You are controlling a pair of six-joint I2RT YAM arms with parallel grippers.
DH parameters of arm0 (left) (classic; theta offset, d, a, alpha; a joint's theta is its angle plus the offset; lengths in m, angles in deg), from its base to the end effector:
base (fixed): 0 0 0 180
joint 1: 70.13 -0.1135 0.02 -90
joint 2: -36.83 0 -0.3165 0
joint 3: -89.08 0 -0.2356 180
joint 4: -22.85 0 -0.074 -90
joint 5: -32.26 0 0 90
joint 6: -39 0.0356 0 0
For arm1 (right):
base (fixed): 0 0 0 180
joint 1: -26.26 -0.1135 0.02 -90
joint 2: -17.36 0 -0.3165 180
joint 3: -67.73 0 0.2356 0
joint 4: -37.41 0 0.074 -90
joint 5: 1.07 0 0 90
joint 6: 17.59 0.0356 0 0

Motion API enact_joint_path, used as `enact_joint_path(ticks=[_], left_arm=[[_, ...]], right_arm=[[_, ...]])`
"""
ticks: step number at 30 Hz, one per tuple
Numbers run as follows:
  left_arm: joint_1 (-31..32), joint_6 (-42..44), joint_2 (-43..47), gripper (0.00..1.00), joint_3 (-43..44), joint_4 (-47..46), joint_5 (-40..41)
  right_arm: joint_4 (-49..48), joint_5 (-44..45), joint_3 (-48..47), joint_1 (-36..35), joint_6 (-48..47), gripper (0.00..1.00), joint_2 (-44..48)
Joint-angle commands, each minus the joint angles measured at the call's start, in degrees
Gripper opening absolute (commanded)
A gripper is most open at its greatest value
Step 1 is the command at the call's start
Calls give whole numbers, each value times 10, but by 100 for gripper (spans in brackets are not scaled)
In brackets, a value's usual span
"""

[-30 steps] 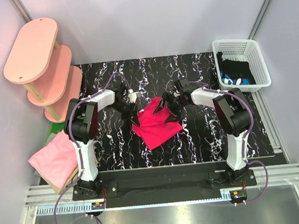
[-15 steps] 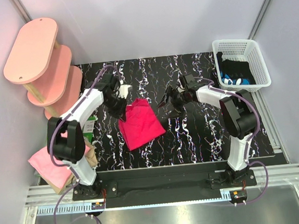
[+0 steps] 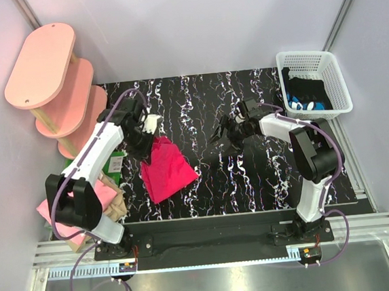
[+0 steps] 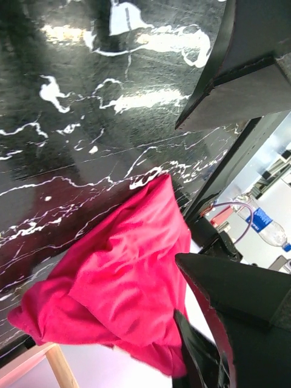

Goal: Fold and stack the t-shirts
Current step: Put the neatly folded tshirt into the corner of the board with the left arm

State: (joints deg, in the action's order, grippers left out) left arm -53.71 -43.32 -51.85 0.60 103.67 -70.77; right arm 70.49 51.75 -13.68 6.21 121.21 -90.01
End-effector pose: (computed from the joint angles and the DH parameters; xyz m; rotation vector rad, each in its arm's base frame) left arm 0.2573 -0.0842 0.3353 0.6459 2.8573 -0.3570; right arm 0.3486 0.1501 0.2247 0.4437 2.7845 1.2184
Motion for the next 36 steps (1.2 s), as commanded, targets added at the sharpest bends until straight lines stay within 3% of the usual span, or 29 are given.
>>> enact_joint_path(ticks=[1, 10, 24, 36], left_arm=[[-8, 9, 44, 0, 67, 54, 27], [-76, 51, 122, 0, 119, 127, 47], [-79, 67, 200, 0, 189, 216, 82], [-81, 80, 300, 0, 128, 217, 167]], right_arm=[[1, -13, 13, 7, -18, 88, 41], [-2, -16, 38, 16, -29, 88, 54], [-7, -20, 51, 20, -34, 88, 71], [-6, -24, 59, 19, -36, 88, 86]])
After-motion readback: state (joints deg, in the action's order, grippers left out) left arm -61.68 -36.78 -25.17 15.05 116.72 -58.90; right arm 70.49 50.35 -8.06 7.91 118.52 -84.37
